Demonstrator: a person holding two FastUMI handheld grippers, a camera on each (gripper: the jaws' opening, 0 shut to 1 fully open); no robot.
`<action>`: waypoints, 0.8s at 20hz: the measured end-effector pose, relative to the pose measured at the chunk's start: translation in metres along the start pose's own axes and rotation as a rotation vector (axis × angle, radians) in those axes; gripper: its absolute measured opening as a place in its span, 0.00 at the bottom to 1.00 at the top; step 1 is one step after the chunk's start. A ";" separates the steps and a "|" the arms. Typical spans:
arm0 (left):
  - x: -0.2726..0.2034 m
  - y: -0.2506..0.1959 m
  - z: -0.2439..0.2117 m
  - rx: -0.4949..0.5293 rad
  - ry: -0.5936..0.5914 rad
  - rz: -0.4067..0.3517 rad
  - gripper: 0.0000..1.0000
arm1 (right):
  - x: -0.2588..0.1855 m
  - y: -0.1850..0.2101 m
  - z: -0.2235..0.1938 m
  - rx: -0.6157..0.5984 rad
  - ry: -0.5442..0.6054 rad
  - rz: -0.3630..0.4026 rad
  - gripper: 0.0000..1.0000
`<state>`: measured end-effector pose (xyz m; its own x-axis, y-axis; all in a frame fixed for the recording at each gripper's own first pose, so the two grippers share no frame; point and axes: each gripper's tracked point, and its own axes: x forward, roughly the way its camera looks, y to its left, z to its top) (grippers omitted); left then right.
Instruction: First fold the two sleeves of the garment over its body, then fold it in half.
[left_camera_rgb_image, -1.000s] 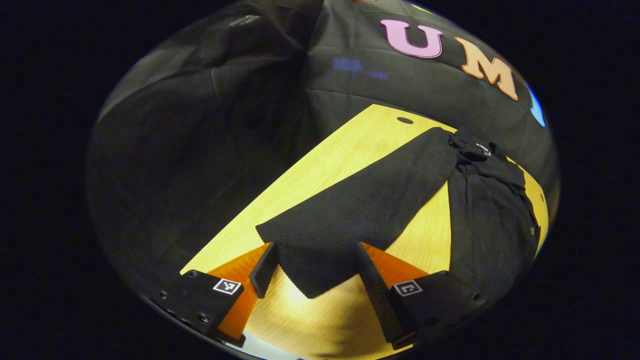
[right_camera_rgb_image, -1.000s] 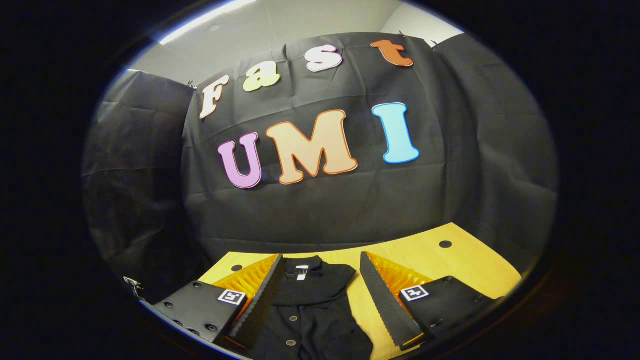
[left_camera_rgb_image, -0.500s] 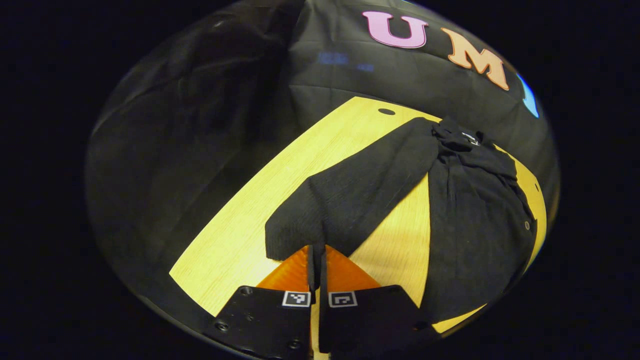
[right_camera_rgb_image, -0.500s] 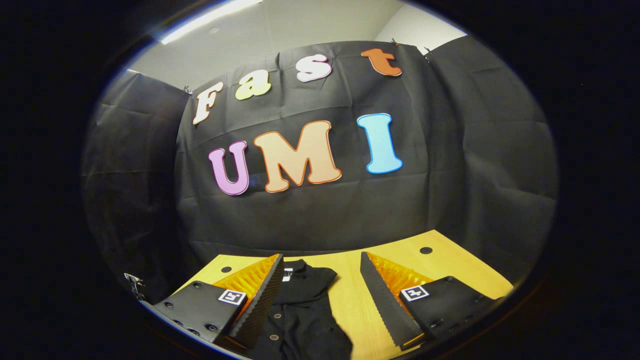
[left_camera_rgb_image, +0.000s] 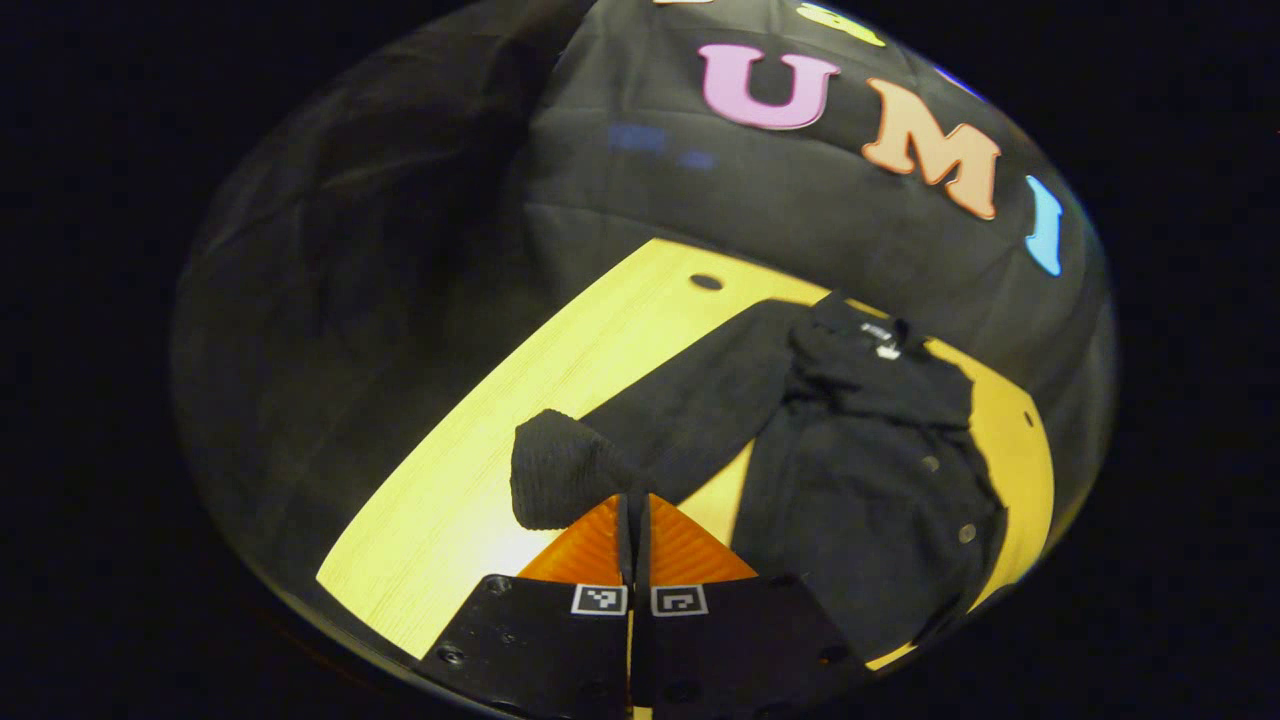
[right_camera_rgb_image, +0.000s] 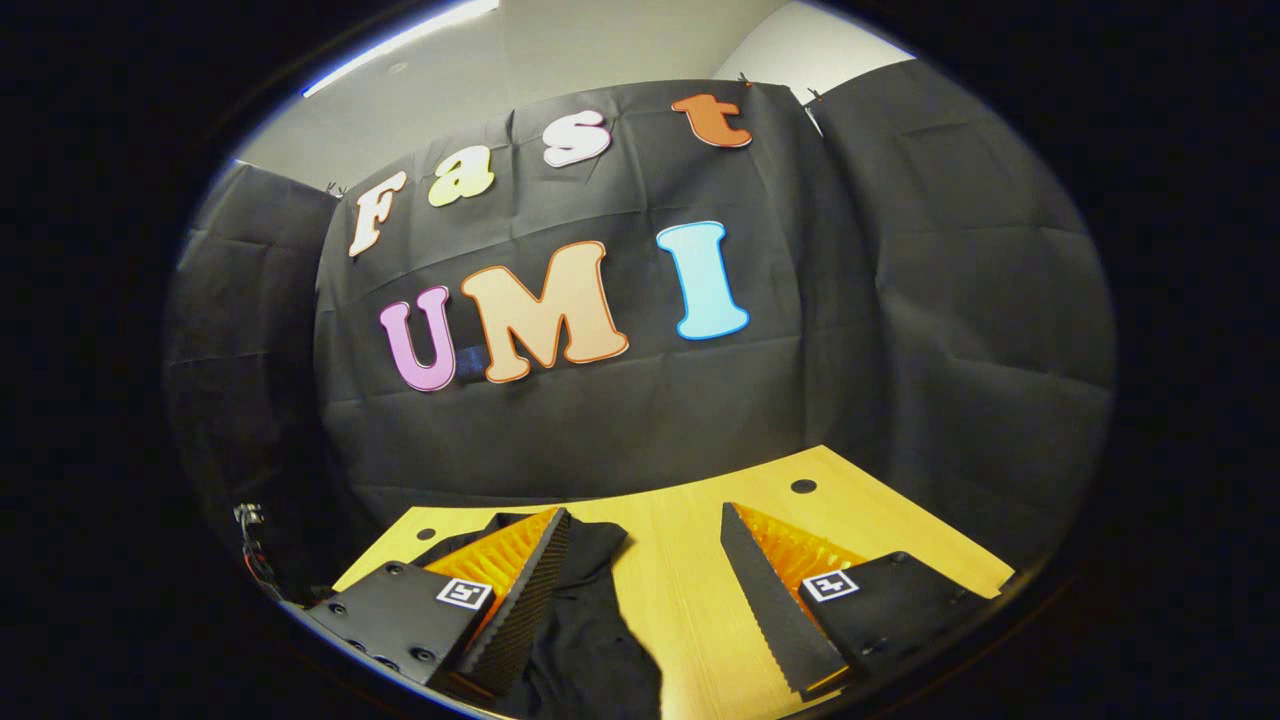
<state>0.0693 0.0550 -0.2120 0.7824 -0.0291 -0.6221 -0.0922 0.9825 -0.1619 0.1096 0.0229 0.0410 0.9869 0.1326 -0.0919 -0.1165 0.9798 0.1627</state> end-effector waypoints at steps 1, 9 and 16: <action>0.001 -0.016 0.018 0.031 -0.026 -0.035 0.00 | -0.004 -0.004 0.000 0.000 -0.001 -0.003 0.96; 0.007 -0.171 0.109 0.196 -0.194 -0.258 0.00 | -0.021 -0.029 -0.015 0.014 0.025 -0.003 0.96; 0.029 -0.295 0.135 0.337 -0.272 -0.355 0.00 | -0.026 -0.041 -0.021 0.048 0.026 0.027 0.96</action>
<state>0.2017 -0.2112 -0.0789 0.8642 -0.3642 -0.3471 0.3731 0.9268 -0.0437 0.0865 -0.0177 0.0160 0.9802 0.1635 -0.1120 -0.1371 0.9675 0.2123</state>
